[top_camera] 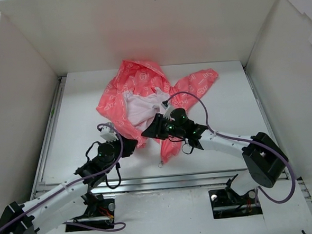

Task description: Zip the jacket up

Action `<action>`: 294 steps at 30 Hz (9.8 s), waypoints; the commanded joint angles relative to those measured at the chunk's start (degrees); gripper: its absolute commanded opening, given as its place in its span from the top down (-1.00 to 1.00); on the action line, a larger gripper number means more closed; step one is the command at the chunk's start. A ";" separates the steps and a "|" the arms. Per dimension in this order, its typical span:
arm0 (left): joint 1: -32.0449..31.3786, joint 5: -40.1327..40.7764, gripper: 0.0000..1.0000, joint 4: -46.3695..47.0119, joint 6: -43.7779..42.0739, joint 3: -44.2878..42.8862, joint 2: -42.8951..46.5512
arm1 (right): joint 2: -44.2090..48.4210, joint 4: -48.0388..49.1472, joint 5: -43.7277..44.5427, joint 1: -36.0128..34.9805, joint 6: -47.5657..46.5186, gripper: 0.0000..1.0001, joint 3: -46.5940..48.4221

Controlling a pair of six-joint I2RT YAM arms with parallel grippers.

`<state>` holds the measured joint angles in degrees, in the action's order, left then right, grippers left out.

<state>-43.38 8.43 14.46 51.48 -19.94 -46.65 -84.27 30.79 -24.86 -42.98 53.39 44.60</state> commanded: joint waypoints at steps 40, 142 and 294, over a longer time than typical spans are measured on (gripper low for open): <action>2.68 -11.94 0.41 12.87 5.91 -0.80 0.86 | -5.38 35.22 2.19 -0.53 18.59 1.00 -7.33; 2.68 -12.47 0.25 20.87 2.83 5.35 1.39 | -1.25 37.15 -0.01 0.18 15.26 1.00 -12.08; 4.53 -12.55 1.00 18.85 3.09 -4.76 2.36 | 19.85 38.56 14.14 -3.25 -4.52 1.00 -18.32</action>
<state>-39.42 -0.43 26.30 52.25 -22.70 -44.23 -63.77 59.37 -9.47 -46.44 50.04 22.46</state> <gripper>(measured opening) 0.004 0.008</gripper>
